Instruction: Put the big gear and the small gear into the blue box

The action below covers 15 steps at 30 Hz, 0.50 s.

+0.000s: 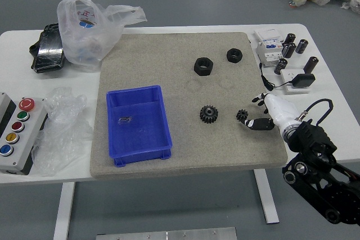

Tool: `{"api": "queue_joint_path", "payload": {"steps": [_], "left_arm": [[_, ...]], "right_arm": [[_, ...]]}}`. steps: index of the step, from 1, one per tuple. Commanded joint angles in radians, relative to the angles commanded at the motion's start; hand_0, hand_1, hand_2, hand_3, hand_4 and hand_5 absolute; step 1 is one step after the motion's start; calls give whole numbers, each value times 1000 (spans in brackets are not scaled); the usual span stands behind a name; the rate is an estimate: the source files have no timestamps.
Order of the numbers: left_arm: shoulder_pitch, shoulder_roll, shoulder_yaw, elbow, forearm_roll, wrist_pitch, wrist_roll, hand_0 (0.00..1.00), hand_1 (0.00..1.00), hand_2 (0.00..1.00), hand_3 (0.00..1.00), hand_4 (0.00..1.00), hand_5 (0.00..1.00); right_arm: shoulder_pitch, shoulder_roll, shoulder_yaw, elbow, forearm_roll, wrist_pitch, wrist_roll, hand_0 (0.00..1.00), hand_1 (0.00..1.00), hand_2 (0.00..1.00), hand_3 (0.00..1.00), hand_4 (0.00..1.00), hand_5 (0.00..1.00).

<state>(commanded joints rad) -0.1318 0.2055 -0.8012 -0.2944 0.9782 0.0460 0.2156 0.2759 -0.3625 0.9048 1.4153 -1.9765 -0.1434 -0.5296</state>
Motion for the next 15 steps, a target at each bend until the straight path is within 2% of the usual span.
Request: {"api": "queue_joint_path", "payload": {"steps": [3,4,10,11,15], "left_arm": [[0,-1,0,0,0,0,0,644,617,571,648,659,162],[0,-1,-1,-1,1,0,1,644,617,571,648,659,161],[2,-1,-4,-1,4,-1,3,644,617,571,648,659,161],[2,-1,-4,-1,3,-1,3,644,619,571,648,659,162],[2,-2,-3,-1,3,-1,3,644,619,571,648,659,162]], "right_arm": [[2,2,-6,-1,3,-5,3,354,588,754,758,905,371],[4,2,-10,-3,5,-8,5,347,570,697,725,816,271],[12,7,-40,-20,15,-20,13,347,570,697,725,816,271],[14,9,-45,-24,15,-21,15,335,530,565,661,566,154],[18,12,-60,-36,13,-28,20,335,530,565,661,566,154]]}}
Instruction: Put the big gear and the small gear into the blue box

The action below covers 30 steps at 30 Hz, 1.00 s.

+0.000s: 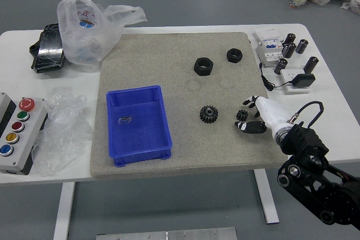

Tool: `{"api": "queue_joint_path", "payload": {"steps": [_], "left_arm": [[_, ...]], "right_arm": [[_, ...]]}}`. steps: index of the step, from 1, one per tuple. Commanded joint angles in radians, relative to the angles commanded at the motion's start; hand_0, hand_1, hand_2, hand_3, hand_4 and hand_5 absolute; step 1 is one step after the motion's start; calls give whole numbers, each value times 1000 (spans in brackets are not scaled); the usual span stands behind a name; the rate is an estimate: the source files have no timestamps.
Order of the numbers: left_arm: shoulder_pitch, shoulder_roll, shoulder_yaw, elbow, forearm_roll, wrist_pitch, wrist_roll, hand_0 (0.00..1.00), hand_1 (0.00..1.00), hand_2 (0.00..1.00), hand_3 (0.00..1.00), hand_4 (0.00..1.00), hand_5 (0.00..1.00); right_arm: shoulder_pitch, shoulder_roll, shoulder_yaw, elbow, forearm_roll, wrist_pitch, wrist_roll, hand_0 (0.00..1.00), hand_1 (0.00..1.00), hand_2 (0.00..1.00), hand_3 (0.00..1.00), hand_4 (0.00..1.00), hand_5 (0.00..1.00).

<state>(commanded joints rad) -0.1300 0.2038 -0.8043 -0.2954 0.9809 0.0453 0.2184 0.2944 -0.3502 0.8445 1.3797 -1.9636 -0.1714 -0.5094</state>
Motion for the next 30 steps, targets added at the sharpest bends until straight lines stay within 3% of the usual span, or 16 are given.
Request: {"api": "queue_joint_path", "payload": {"steps": [1,2,7,8,13,14,21,26,30], "left_arm": [[0,0,0,0,1,0,0,644,619,571,648,659,162],[0,-1,-1,0,1,0,1,644,617,572,647,658,162],[-1,-1,3,-1,-3,0,-1,644,617,572,647,658,162],[-1,-1,4,-1,-4,1,-1,644,618,571,647,659,161],[0,-1,3,-1,-4,1,-1,644,618,571,647,659,161],[1,-1,3,-1,-4,1,0,644,617,571,647,659,160],[0,0,-2,-1,1,0,2,644,617,571,647,659,161],[1,2,-9,-2,10,-2,6,644,616,571,647,659,161],[1,3,-14,-3,18,-4,9,644,616,571,647,659,161]], "right_arm": [[1,1,-3,-2,-1,-2,1,335,530,565,661,566,154],[2,1,-6,-5,-3,-3,3,333,486,407,538,394,2],[5,3,-15,-17,-2,-14,12,333,486,407,538,394,2],[5,2,-16,-18,0,-17,15,319,467,326,460,320,2],[19,0,-25,-21,7,-46,37,319,467,326,460,320,2],[26,-1,-30,-21,8,-51,41,310,461,296,420,270,2],[135,1,-115,-10,22,-82,64,308,459,293,420,269,2],[241,51,-205,-17,26,-90,68,312,463,299,425,277,2],[326,113,-276,-27,31,-92,72,312,463,299,425,277,2]]}}
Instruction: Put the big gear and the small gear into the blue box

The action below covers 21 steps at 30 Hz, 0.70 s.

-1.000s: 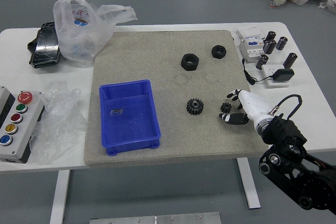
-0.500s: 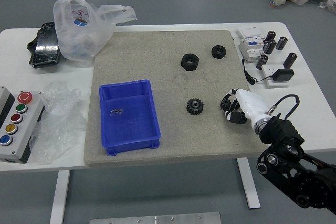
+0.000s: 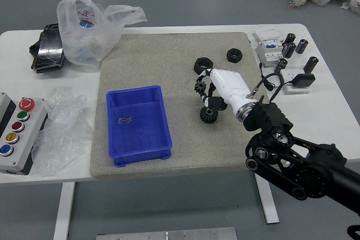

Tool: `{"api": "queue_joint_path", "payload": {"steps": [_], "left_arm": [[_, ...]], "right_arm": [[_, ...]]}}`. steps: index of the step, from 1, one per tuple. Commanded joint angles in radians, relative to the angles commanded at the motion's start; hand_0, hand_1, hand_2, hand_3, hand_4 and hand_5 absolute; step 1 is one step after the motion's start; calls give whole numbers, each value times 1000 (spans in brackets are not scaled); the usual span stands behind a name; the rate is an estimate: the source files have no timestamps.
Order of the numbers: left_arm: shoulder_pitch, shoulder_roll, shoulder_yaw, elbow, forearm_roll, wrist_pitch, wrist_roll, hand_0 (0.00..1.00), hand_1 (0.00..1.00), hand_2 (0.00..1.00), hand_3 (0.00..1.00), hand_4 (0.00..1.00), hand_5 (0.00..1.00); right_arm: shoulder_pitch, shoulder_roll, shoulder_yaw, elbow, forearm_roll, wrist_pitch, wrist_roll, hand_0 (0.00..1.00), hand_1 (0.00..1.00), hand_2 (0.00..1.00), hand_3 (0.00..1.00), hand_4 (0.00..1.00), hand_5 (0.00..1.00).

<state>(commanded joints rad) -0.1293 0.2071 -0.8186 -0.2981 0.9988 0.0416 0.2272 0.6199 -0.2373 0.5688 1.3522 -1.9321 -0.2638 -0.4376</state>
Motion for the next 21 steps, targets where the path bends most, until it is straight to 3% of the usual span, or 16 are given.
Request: {"api": "queue_joint_path", "payload": {"steps": [1,2,7,8,13,14,19,20,21], "left_arm": [[0,0,-1,0,2,0,1,644,616,571,647,659,161],[1,0,-3,-1,4,-1,2,644,617,571,647,659,162],[1,2,-12,-2,13,-3,8,644,617,571,647,659,162],[1,3,-14,-2,15,-3,9,644,617,572,647,659,161],[-2,5,-18,-3,21,-4,12,644,617,572,647,659,161],[-2,5,-19,-3,22,-4,12,644,618,571,647,659,161],[-3,6,-22,-4,26,-5,14,644,618,571,647,659,161],[-3,6,-22,-4,27,-5,15,644,616,571,647,659,161],[-2,6,-23,-4,28,-6,15,644,616,571,647,659,161]], "right_arm": [[19,13,-17,-2,5,-1,2,312,463,299,425,277,2],[39,26,-36,-4,10,0,3,324,481,372,441,337,2],[133,75,-131,-16,37,5,7,324,481,372,441,337,2],[149,82,-148,-20,42,7,8,328,492,418,446,354,2],[206,117,-218,-45,55,25,6,328,492,418,446,354,2],[212,121,-226,-49,58,28,6,333,498,300,491,321,2],[224,134,-253,-67,75,43,8,333,498,300,491,321,2],[224,137,-257,-71,79,44,9,319,511,272,651,418,72],[224,138,-260,-73,81,45,9,319,511,272,651,418,72]]}}
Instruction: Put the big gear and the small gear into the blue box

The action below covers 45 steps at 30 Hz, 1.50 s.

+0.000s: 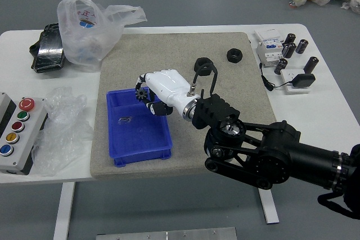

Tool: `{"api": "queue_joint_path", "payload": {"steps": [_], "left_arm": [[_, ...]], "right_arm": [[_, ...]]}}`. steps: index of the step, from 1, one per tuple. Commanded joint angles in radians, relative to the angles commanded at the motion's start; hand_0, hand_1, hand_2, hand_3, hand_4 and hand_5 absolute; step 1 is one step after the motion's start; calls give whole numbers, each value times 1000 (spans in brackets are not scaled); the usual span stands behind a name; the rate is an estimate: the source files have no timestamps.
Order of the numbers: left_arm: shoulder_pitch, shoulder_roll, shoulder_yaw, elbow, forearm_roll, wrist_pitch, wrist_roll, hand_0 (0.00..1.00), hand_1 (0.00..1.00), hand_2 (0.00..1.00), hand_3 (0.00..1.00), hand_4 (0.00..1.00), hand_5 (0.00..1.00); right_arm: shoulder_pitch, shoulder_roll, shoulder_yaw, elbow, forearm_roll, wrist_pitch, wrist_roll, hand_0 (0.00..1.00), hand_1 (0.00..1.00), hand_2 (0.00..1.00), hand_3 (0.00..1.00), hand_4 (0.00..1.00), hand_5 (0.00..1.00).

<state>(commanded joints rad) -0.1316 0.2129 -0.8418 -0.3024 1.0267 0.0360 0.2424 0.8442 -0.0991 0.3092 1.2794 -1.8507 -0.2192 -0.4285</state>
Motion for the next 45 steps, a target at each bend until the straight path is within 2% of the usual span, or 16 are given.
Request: {"api": "queue_joint_path", "payload": {"steps": [4,5,10,11,16,17,19,22,23,28,29,34,35,39,41,45], "left_arm": [[0,-1,-1,-1,1,0,1,644,616,571,647,659,161],[0,-1,-1,-1,1,0,1,644,616,571,647,659,161],[-3,-1,0,-2,1,0,2,644,616,571,647,659,161],[-4,-1,0,-2,1,0,2,644,614,571,647,659,162],[-4,-1,-1,-2,3,0,3,644,614,571,647,659,162],[-4,-1,-1,-2,3,0,3,644,614,571,647,659,161],[-3,-1,-2,-3,4,0,3,644,614,571,647,659,161],[-3,-2,-3,-2,5,-1,4,644,614,571,647,659,161],[-3,-2,-2,-2,4,0,3,644,615,571,647,659,161],[-2,-3,1,-1,0,1,1,644,615,571,647,659,161],[-2,-3,1,-1,0,1,0,644,615,571,647,659,161],[0,-5,7,0,-10,3,-4,644,615,571,647,659,161],[0,-5,8,1,-11,3,-5,644,616,571,647,658,161],[3,-7,5,2,-10,3,-5,644,616,571,647,658,161],[4,-7,5,2,-11,4,-6,644,615,571,647,658,160],[2,-8,6,3,-11,4,-8,644,615,571,647,658,160]], "right_arm": [[0,7,-8,-6,7,-4,1,319,511,272,651,418,72],[2,9,-10,-7,8,-7,2,307,508,266,736,581,178],[8,17,-18,-12,6,-15,4,307,508,266,736,581,178],[9,18,-19,-12,5,-15,4,306,476,245,857,797,302],[11,19,-17,-14,-3,-12,0,306,476,245,857,797,302],[10,18,-16,-14,-4,-11,-1,304,445,236,860,831,298],[7,16,-11,-12,-4,-12,-1,304,445,236,860,831,298],[-6,6,20,-7,-2,-19,3,304,445,236,860,831,298],[-14,-1,36,-2,-1,-24,5,304,468,289,781,863,318],[-80,-76,151,32,-5,-46,16,304,468,289,781,863,318],[-100,-96,179,41,-7,-49,16,365,632,696,777,874,315],[-198,-189,300,67,0,-46,19,365,632,696,777,874,315],[-220,-204,324,69,5,-47,22,734,812,883,864,877,308],[-311,-246,407,74,6,-67,45,734,812,883,864,877,308],[-354,-253,423,81,0,-72,50,771,832,892,882,881,302],[-424,-252,417,98,-6,-77,56,771,832,892,882,881,302]]}}
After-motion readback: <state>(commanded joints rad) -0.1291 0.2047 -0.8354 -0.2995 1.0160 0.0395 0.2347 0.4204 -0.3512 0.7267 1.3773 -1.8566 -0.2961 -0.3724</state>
